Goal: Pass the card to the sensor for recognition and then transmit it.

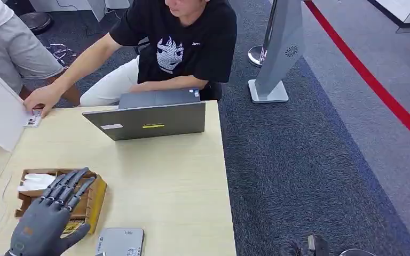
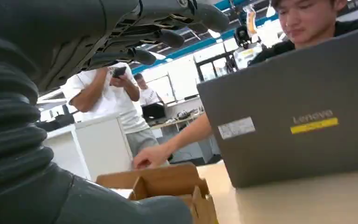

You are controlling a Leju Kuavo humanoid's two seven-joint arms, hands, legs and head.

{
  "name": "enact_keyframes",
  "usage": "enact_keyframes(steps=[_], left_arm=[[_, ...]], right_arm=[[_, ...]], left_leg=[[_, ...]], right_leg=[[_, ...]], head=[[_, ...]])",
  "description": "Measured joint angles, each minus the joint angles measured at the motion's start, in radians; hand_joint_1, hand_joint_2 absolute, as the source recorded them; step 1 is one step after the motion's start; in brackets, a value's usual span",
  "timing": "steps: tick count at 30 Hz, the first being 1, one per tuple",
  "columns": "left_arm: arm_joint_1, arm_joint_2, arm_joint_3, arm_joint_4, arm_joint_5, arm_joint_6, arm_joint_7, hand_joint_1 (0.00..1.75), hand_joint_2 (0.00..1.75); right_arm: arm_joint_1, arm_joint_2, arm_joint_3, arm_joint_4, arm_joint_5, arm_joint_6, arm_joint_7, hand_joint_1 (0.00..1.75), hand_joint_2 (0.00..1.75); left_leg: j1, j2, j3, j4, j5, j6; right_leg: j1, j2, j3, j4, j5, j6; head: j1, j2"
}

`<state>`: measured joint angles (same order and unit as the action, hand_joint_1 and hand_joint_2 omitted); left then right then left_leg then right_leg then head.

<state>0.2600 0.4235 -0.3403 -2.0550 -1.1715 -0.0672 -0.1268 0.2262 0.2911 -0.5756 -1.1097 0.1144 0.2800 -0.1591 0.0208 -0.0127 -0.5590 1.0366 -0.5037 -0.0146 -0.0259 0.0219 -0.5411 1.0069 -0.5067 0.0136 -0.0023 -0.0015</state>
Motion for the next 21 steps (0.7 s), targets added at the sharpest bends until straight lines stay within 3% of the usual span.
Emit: enact_keyframes(steps=[10,14,21], left_arm=[[0.071,0.086,-0.022,0.045,-0.004,0.02,0.147,0.0,1.75],[0.097,0.09,0.006,0.086,0.017,0.03,0.154,0.0,1.75],[0.133,0.069,0.112,0.172,0.039,0.03,0.112,0.0,1.75]], right_arm=[[0.0,0.0,-0.008,0.0,0.032,0.011,-0.003,0.0,1.75],[0.001,0.0,-0.008,0.0,0.029,0.013,-0.003,0.0,1.75],[0.001,0.001,-0.008,0.0,0.019,0.013,-0.002,0.0,1.75]], left_leg=[[0.0,-0.001,0.0,0.0,0.0,0.0],[0.0,-0.001,-0.001,0.0,0.0,0.0],[0.0,-0.001,-0.001,0.0,0.0,0.0]], right_leg=[[0.0,0.0,0.0,0.0,0.0,0.0],[0.0,-0.001,0.0,0.0,0.0,0.0],[0.0,-0.001,0.001,0.0,0.0,0.0]], head=[[0.0,0.0],[0.0,0.0],[0.0,0.0]])
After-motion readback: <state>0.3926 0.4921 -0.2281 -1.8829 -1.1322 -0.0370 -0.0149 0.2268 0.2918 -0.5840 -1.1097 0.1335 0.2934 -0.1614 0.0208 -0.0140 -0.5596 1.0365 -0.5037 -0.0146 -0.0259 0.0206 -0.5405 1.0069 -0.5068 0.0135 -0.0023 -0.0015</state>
